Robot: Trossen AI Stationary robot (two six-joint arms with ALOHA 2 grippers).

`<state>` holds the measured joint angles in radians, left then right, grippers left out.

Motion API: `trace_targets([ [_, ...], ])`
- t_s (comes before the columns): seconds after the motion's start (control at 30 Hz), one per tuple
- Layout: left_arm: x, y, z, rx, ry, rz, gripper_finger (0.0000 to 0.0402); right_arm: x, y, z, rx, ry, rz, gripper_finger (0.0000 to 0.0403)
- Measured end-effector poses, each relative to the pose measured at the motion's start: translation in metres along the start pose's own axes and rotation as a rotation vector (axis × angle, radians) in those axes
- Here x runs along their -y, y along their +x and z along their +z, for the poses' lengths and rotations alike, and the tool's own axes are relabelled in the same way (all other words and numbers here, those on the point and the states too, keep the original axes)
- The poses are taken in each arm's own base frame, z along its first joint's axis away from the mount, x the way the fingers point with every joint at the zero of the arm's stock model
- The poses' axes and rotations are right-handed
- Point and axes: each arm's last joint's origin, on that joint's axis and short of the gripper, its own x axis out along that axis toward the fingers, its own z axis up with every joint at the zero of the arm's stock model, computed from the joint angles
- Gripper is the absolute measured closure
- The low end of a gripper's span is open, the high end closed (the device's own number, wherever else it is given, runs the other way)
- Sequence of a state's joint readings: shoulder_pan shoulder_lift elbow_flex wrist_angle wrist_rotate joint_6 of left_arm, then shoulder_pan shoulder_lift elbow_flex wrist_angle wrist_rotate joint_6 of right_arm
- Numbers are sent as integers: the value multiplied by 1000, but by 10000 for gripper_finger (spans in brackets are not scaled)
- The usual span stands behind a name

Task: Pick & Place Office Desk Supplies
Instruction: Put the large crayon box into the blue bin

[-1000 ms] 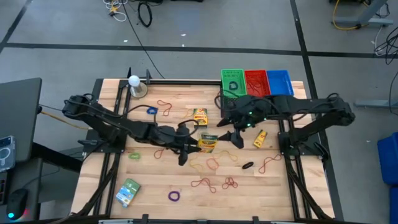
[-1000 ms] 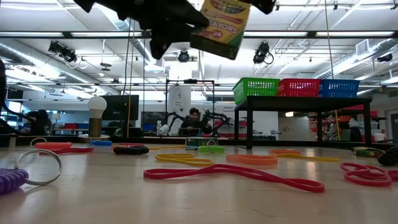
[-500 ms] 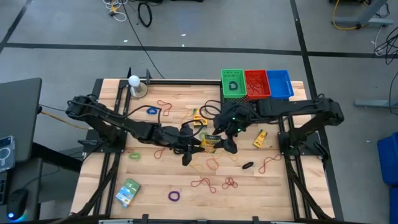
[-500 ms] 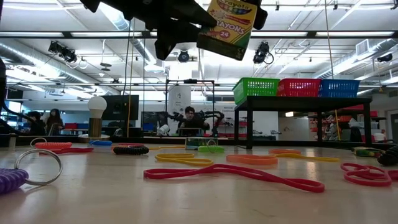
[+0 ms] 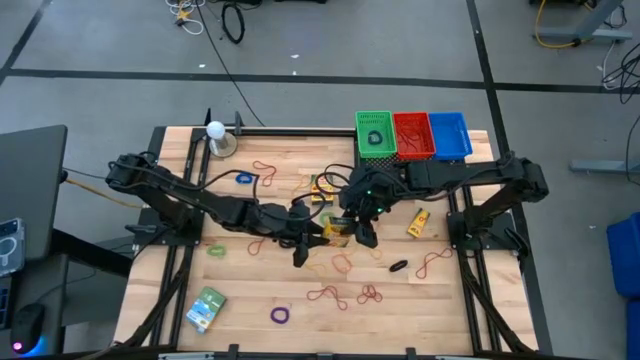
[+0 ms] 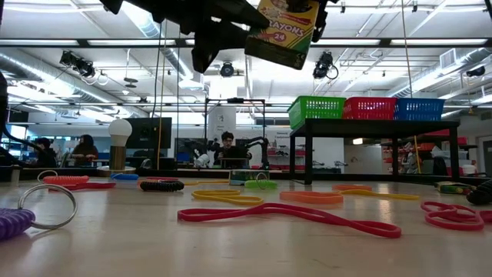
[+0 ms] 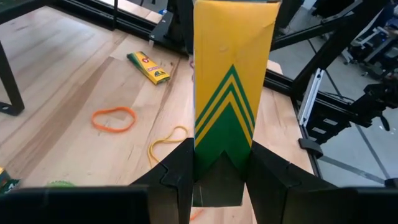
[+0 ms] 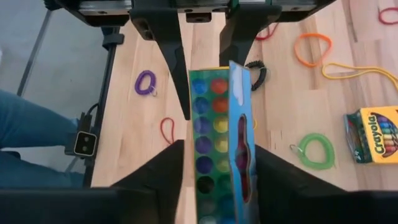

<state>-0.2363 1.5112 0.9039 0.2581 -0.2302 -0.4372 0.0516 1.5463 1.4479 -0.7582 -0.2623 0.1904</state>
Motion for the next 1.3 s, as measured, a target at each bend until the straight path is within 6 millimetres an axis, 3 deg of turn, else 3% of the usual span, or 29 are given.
trace_targets([
  [0.17,1,1,7,23,-8,1,276,0,-4,0,9,-39,0,289],
  [0.33,-1,-2,23,75,-20,62,196,4,-18,1,22,-66,-29,305],
  [0.47,-8,-13,35,92,-24,105,144,12,-49,7,-2,-66,-77,298],
  [0.6,-15,-32,50,112,-17,137,127,20,-89,13,-51,-94,-174,301],
  [0.73,-19,-45,57,108,-11,124,151,32,-139,17,-78,-128,-326,303],
  [0.97,-15,-47,52,63,32,112,246,65,-217,4,-180,-147,-669,302],
  [1.13,-11,-46,47,37,63,96,299,106,-243,-7,-238,-49,-858,305],
  [1.3,-7,-47,44,21,83,83,325,150,-245,-23,-382,93,-943,305],
])
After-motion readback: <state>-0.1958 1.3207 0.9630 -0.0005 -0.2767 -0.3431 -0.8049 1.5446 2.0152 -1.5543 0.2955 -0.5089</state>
